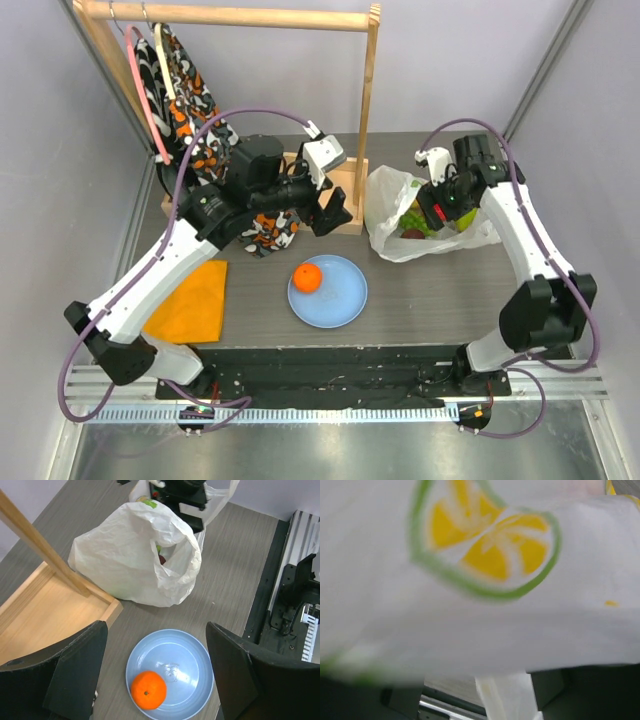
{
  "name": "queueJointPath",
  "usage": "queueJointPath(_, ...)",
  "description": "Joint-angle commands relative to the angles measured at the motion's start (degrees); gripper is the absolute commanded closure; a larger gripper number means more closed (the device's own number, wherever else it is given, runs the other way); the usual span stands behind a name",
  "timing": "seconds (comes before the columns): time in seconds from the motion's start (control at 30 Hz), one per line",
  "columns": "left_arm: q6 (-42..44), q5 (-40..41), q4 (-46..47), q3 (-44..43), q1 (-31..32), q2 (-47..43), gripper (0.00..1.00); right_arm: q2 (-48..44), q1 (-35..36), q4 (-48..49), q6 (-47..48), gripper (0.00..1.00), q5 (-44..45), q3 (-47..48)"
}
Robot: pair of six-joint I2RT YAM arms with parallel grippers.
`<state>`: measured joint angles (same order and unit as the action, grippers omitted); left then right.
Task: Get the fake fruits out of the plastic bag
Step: Take out the fake fruit from the plastic bag.
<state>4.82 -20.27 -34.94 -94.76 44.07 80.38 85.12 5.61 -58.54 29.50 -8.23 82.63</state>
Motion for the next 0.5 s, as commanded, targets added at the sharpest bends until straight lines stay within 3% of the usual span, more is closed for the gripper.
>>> queueJointPath(0.0,1.51,1.99,-0.48,0.72,-0.13,-2.86,0.15,6.26,-0.07,9.57,-10.77,0.16,10.14,3.77)
queueJointPath(0.2,1.86,3.05,-0.48,1.51,-0.57,-2.60,0.15,15.48,-0.07,14.15,-17.45,0.08,9.46,6.57)
queueJointPath(0.47,1.42,3.22,-0.22,1.51,-1.36,-1.19,0.15,20.69,-0.07,24.43,-20.00,0.08,13.23,5.88)
